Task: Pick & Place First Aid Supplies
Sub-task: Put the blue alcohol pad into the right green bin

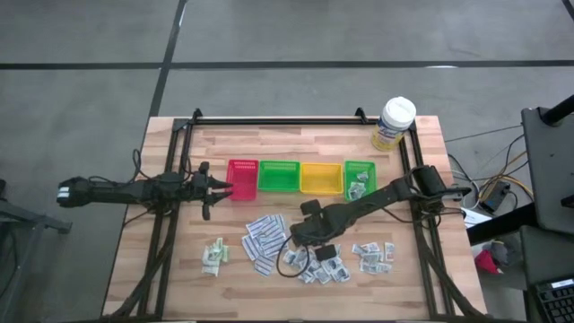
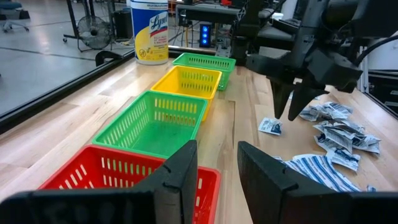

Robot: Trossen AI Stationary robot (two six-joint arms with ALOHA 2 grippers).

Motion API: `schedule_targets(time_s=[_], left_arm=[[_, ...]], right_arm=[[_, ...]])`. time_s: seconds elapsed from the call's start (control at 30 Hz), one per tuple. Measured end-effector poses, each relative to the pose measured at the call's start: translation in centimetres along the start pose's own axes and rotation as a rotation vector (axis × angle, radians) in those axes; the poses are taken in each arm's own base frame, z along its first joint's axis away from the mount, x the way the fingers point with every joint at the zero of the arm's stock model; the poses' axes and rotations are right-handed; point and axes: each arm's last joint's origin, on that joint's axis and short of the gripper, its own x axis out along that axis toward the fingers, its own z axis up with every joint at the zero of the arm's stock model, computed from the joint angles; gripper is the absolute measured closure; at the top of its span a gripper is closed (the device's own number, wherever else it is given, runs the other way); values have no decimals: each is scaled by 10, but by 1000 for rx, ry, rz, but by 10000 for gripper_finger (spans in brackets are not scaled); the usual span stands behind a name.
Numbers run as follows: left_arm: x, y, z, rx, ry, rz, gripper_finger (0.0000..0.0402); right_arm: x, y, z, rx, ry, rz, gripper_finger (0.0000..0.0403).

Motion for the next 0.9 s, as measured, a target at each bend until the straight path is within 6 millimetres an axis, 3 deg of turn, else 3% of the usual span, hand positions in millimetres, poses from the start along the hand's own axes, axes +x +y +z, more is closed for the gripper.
schedule_targets(time_s=[0.47,0.9], left_arm=[[0,0,0,0,0,0,289],[0,0,0,0,0,0,289]], right_arm=[[18,-1,-11,14,-12,-9,294],[19,-2,-12,29,-9,2,363]])
